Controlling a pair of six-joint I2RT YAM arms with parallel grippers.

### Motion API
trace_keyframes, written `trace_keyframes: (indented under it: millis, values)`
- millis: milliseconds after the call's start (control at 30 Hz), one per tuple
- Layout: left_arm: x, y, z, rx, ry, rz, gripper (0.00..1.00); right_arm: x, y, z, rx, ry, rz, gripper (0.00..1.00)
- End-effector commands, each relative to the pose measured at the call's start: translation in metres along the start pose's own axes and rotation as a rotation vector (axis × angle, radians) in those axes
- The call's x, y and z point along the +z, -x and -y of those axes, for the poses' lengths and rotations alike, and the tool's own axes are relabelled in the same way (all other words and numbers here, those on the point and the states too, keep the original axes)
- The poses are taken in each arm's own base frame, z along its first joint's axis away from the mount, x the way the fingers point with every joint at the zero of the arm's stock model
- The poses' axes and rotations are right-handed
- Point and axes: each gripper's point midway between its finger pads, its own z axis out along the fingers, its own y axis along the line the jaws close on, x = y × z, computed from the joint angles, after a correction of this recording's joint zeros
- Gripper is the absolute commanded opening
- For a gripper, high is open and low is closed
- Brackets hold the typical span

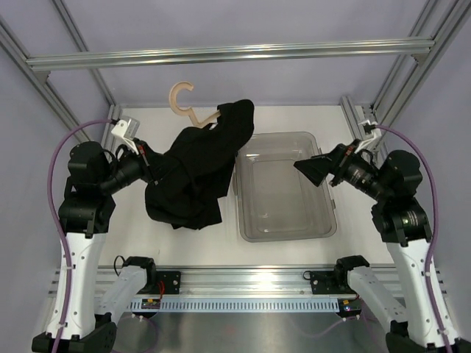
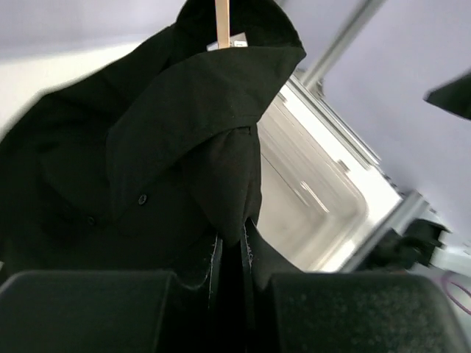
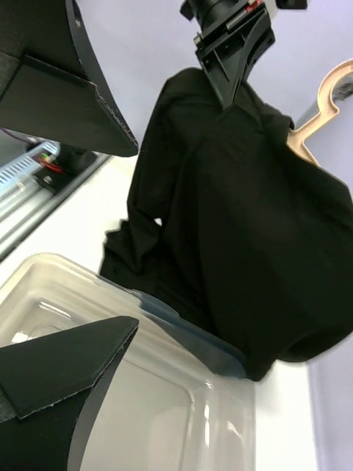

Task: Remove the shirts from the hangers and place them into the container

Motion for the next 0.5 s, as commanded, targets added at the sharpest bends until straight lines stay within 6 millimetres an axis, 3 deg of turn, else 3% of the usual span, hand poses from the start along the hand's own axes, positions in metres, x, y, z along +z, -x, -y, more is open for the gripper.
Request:
trace_keyframes:
  millis: [0,33,67,133,200,233,267,467]
  values:
    - [-0.010,-0.012,0.024,-0.085,-0.088,-0.040,0.00,0.017,0.009,-0.020,-0.056,0.030,-0.027,0.99]
    - [-0.011,-0.016,0.024,-0.098,-0.084,-0.055,0.00,0.037,0.006,-0.008,-0.052,-0.020,-0.054,0.99]
    - [-0.011,-0.017,0.024,-0.105,-0.086,-0.064,0.00,0.045,0.000,-0.032,-0.076,0.048,-0.091,0.98]
    - [-0.011,-0.024,0.024,-0.127,-0.084,-0.101,0.00,0.071,0.004,-0.037,-0.110,0.041,-0.094,0.98]
    - [-0.009,-0.033,0.020,-0.156,-0.074,-0.141,0.00,0.085,-0.003,-0.053,-0.146,0.082,-0.126,0.98]
    - [-0.009,-0.036,0.018,-0.162,-0.072,-0.153,0.00,0.101,-0.011,-0.047,-0.146,0.055,-0.165,0.98]
    - [-0.008,-0.040,0.016,-0.170,-0.070,-0.166,0.00,0.105,-0.002,-0.064,-0.163,0.092,-0.155,0.98]
    - [-0.011,-0.057,0.022,-0.200,-0.109,-0.203,0.00,0.147,0.005,-0.089,-0.251,0.115,-0.195,0.84]
